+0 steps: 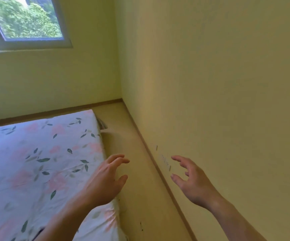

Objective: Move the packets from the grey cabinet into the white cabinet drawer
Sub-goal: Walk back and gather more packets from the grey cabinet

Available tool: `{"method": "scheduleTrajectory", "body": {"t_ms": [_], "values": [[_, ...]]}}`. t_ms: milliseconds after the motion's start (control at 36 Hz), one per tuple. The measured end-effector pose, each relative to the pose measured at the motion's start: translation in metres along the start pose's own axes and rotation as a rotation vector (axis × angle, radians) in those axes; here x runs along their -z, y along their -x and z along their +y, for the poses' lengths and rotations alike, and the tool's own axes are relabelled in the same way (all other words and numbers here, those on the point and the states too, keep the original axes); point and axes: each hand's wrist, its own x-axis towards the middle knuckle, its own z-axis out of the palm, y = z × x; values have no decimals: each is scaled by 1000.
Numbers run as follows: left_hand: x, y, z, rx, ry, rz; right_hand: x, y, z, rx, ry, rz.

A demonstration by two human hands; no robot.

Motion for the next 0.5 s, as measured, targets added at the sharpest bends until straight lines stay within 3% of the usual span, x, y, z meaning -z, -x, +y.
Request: {"method": "scheduleTrajectory", "body": {"t_ms": [278, 500], "values": [[42, -61, -58, 337, 10, 211, -21, -177, -49, 263, 17, -258], [78, -185, -120, 415, 63, 310, -29, -341, -96, 349, 53, -296]]}}
